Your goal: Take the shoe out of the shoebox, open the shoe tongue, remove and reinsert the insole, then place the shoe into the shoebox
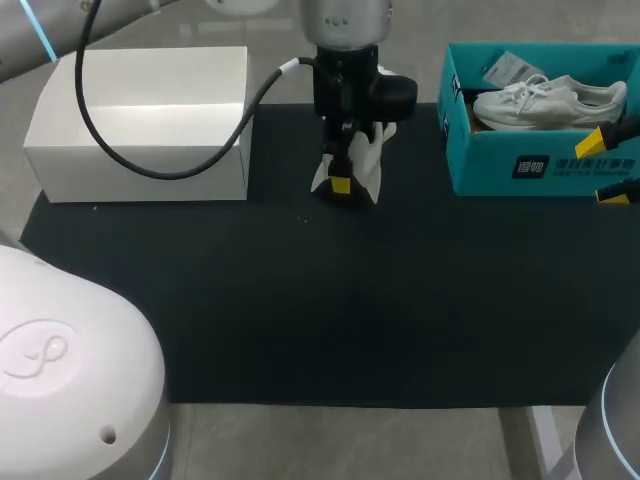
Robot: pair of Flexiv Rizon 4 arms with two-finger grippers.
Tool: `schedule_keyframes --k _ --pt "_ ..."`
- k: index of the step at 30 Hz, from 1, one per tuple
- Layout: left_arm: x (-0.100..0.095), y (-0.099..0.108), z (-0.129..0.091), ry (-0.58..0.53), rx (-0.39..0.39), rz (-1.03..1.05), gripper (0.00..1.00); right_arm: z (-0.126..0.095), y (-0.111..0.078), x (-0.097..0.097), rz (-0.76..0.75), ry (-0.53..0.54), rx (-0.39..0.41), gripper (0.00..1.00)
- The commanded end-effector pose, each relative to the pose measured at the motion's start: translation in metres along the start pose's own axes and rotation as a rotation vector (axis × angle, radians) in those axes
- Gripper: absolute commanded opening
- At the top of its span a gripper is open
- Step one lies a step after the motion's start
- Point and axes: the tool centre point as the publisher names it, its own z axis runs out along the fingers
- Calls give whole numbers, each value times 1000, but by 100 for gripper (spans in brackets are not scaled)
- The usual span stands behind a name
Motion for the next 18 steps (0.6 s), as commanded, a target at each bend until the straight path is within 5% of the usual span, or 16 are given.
schedule_keyframes --k 1,18 --pt "-15 40 -10 2 41 -36 0 0 0 0 1 -3 1 100" --pt "-91 212 -42 -6 110 -320 0 0 0 0 1 -3 1 100"
